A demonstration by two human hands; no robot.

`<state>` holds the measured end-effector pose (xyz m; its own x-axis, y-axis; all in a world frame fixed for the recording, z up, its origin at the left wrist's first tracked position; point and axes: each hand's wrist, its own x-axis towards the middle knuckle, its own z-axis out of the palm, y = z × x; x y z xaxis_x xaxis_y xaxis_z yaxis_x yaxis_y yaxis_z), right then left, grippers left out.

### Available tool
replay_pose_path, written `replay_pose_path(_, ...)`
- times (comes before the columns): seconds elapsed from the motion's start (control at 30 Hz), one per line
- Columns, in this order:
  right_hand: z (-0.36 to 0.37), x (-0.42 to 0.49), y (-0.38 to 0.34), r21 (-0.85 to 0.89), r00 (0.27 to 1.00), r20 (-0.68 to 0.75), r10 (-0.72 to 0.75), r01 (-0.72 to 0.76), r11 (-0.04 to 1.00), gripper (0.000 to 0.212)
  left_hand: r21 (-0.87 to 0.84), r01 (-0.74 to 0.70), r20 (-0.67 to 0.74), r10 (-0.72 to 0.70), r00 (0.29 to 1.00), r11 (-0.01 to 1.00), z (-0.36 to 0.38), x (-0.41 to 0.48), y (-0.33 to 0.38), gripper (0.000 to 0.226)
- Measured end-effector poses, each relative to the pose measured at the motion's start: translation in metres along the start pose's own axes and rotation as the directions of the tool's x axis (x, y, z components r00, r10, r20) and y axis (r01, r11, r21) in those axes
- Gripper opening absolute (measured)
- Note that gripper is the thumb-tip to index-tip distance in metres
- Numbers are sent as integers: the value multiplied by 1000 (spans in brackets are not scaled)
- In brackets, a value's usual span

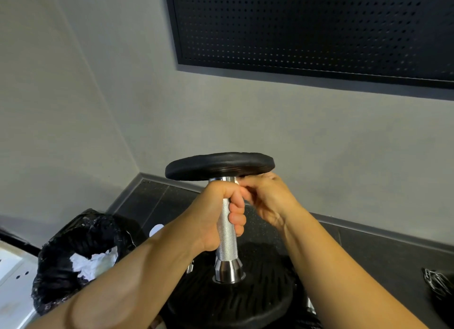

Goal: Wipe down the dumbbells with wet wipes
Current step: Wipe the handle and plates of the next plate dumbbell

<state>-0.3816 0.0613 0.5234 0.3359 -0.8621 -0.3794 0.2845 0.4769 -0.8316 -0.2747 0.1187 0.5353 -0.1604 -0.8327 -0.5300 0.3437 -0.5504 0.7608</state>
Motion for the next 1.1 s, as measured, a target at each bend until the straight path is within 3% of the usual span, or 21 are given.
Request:
replay_pose_path(0.1,-6,-1,-1,113,997,50,53,-58,992,23,-65,51,96,-45,994,997,-3,-1,1,16)
replay_pose_path(0.2,-5,-3,-3,84,999,-34,-14,17,996,23,-129,78,115,-63,991,989,-6,0,1,20)
replay_pose_path(0.3,1,-6,-9,-26,973,-196,-124,121,992,19,-167,58,-7,-60,998,984,-3,2,1,11)
replay_pose_path(0.4,6,-9,-20,-239,901,-319,-294,224,945,23,-169,46,-154,-72,985,985,2,11,0,15)
replay_pose_path(0.53,11,-15,-27,-380,868,-303,-394,269,885,27,-54,9,-300,-25,954,998,7,21,-5,11)
replay_pose_path(0.7,8,-13,-20,-123,939,-248,-237,213,969,32,-21,-41,-333,32,942,999,8,24,-11,15)
replay_pose_path(0.9,-12,1,-2,-145,974,-185,-134,108,984,21,-24,-6,-175,2,985,1000,9,17,-13,25)
replay_pose_path(1.03,-22,5,11,-56,996,-59,-67,64,996,21,-45,66,5,-66,998,997,9,14,-11,20)
replay_pose_path(1.1,-24,4,11,-10,997,-69,-40,39,999,26,-58,87,85,-82,993,994,9,13,-11,25)
